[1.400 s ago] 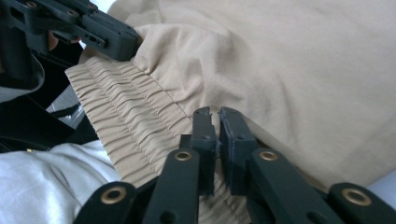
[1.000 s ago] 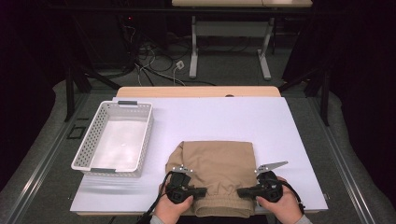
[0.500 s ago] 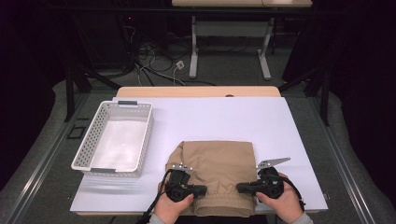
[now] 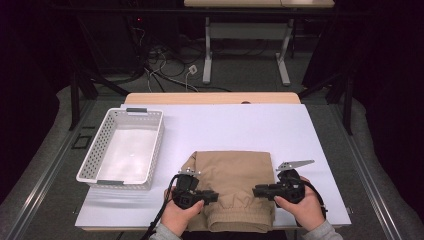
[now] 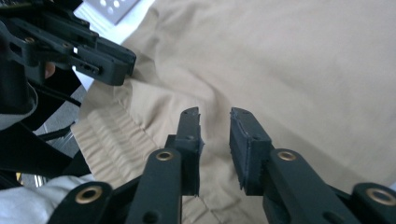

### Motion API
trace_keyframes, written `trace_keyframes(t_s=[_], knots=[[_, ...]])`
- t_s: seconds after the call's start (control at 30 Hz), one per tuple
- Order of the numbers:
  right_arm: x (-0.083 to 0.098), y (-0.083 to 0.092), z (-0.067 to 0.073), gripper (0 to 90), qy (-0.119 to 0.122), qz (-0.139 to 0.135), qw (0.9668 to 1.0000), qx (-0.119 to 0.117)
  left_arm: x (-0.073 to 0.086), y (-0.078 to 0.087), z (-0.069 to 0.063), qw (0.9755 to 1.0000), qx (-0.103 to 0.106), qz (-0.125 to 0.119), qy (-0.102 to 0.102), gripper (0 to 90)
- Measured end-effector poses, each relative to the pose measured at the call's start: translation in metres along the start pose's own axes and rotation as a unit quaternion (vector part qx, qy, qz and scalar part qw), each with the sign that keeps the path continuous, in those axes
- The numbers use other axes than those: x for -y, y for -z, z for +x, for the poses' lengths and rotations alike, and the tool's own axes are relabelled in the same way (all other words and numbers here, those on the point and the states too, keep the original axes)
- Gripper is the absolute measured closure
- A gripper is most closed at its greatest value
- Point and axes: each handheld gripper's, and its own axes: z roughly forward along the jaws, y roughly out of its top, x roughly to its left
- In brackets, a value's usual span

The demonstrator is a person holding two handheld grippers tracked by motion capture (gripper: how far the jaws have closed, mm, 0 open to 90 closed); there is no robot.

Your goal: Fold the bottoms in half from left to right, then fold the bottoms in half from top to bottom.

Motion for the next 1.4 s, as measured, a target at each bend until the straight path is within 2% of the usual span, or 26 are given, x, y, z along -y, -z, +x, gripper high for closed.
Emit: trace_keyframes(t_s=[0.23,0.43,0.57,0.63,0.77,0.8,0.9,1.0,1.07,1.1,1.13,1.2,1.27,1.4], knots=[[-0.013,0.004,0.002,67.2,0.003,-0.019,0.9998,0.003,-0.006,0.009,0.004,0.9999,0.006,-0.013,0.003,63.4],[-0.023,0.000,0.004,59.7,0.025,-0.026,0.9993,0.010,-0.009,0.014,0.009,0.9996,0.003,-0.026,0.012,54.0],[-0.026,-0.006,0.003,55.1,0.022,-0.031,0.9993,0.005,-0.007,0.017,0.012,0.9992,-0.016,-0.036,0.005,52.2],[-0.028,-0.008,0.003,53.4,0.030,-0.040,0.9987,0.006,-0.006,0.018,0.014,0.9986,-0.030,-0.043,-0.004,51.2],[-0.031,-0.012,0.002,49.2,0.035,-0.038,0.9986,0.008,-0.004,0.023,0.018,0.9978,-0.033,-0.057,-0.002,49.3],[-0.032,-0.012,0.002,47.6,0.039,-0.032,0.9986,0.014,-0.004,0.024,0.019,0.9977,-0.033,-0.058,-0.006,48.9],[-0.034,-0.016,-0.001,42.8,0.058,-0.040,0.9970,0.034,-0.004,0.027,0.021,0.9973,-0.033,-0.063,-0.019,48.9],[-0.037,-0.018,-0.002,39.1,0.055,-0.042,0.9969,0.036,-0.004,0.029,0.024,0.9972,-0.036,-0.061,-0.025,48.1],[-0.039,-0.020,-0.002,34.5,0.056,-0.043,0.9956,0.062,-0.003,0.030,0.025,0.9971,-0.034,-0.065,-0.021,47.0],[-0.040,-0.020,-0.002,33.3,0.063,-0.044,0.9937,0.081,-0.002,0.030,0.026,0.9970,-0.034,-0.067,-0.016,46.8],[-0.041,-0.020,-0.003,31.3,0.067,-0.046,0.9925,0.091,-0.001,0.031,0.026,0.9971,-0.039,-0.065,-0.008,46.4],[-0.043,-0.021,-0.005,25.4,0.062,-0.049,0.9920,0.098,-0.001,0.032,0.026,0.9966,-0.048,-0.067,-0.006,41.8],[-0.045,-0.022,-0.007,23.8,0.062,-0.053,0.9914,0.102,0.000,0.032,0.026,0.9960,-0.059,-0.067,-0.003,36.8],[-0.050,-0.023,-0.010,18.3,0.071,-0.051,0.9891,0.119,0.001,0.033,0.026,0.9955,-0.063,-0.071,-0.004,30.1]])
